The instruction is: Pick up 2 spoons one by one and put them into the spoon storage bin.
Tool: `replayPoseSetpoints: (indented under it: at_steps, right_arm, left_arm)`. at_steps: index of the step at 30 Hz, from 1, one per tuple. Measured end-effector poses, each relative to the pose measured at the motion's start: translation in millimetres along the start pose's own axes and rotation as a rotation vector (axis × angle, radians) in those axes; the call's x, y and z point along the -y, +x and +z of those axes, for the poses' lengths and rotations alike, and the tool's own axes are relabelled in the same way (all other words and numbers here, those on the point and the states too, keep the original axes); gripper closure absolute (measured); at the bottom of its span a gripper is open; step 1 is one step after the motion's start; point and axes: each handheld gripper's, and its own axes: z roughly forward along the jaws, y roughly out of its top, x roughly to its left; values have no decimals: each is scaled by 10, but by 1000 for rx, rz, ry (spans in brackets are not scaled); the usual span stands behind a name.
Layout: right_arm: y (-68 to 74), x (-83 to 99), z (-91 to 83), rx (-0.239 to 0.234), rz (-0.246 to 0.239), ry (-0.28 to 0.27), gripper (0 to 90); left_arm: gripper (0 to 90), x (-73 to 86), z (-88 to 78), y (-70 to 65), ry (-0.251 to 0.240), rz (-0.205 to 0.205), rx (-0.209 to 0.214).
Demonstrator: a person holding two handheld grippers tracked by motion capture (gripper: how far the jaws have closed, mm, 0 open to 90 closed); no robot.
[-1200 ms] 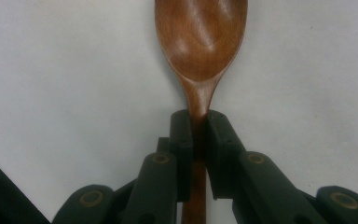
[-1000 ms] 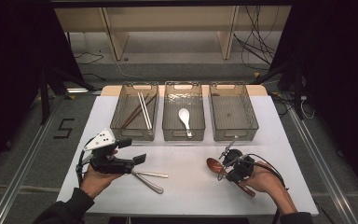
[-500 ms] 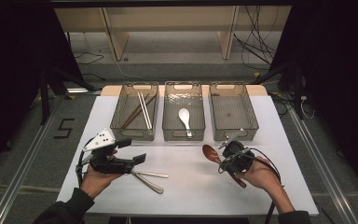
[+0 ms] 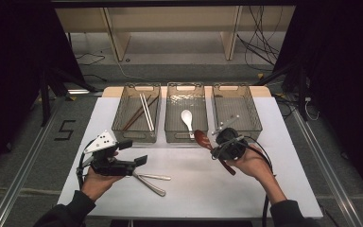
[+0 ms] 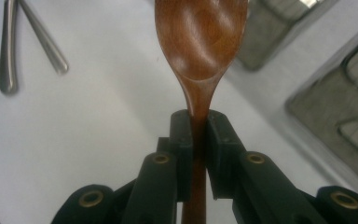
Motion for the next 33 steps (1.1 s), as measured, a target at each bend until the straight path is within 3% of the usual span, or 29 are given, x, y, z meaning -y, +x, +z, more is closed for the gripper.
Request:
replayPoseSetpoints:
  at_steps: [15,25,33]
  right_arm:
    - [-149,-659,-4,13,56,-114,824]
    - [-250,-1056,76,26,89,-150,824]
    - [-333,-1223,139,50,128,-159,824]
  left_arm:
    - [156,-2,-4,12,-1,0,2]
    - [156,-4,-7,14,-3,5,6]
    - [156,-9,-13,12,-7,4,8]
